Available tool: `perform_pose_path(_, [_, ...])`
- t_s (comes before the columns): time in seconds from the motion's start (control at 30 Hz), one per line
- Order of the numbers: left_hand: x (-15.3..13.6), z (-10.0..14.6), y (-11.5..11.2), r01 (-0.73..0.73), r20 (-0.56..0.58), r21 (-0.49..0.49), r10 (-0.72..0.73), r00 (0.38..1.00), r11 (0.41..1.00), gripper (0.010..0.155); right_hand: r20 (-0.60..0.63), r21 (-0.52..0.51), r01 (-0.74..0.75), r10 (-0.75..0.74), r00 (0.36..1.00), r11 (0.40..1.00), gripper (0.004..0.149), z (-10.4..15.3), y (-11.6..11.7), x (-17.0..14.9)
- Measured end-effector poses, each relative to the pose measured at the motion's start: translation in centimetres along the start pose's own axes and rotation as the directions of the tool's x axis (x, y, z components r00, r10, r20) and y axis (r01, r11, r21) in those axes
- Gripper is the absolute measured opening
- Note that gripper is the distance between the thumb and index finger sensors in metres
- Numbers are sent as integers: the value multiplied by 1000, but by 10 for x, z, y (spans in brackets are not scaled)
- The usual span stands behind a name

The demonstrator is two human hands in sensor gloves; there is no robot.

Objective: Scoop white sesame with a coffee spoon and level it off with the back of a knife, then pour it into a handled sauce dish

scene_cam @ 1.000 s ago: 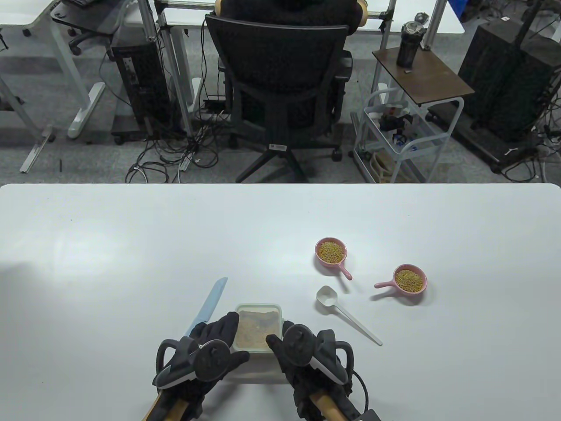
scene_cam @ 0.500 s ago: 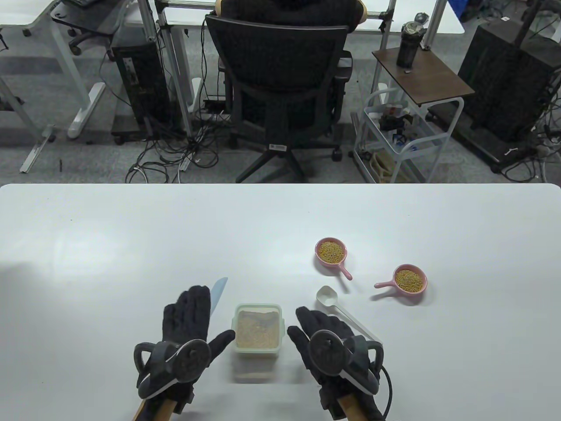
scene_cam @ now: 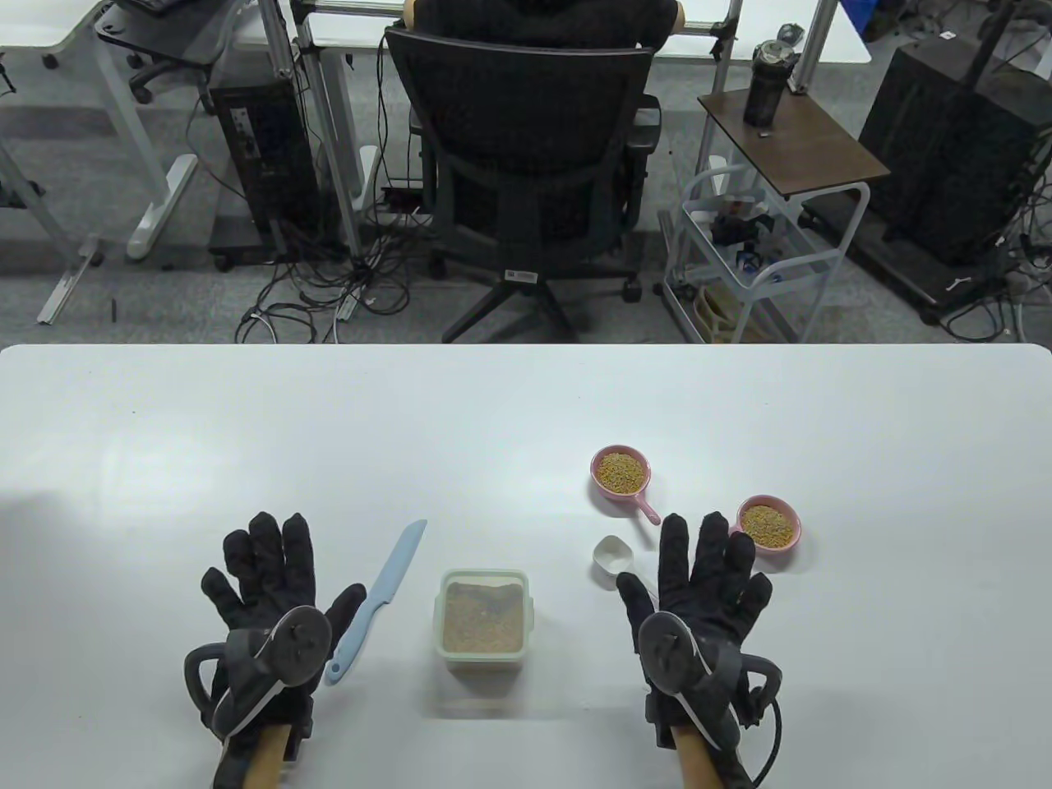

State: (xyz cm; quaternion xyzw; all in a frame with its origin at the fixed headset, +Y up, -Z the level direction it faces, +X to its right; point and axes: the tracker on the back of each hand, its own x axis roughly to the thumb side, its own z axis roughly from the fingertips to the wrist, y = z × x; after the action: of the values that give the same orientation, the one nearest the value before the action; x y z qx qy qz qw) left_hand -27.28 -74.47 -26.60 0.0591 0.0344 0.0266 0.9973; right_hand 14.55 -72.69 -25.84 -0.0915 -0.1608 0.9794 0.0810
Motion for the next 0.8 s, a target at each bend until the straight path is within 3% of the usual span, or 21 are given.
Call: perform_pose_path(0.8, [9, -2, -5, 12, 40, -34, -10, 999, 999, 96, 3, 39, 6, -6, 1000, 999, 76, -3, 5, -1])
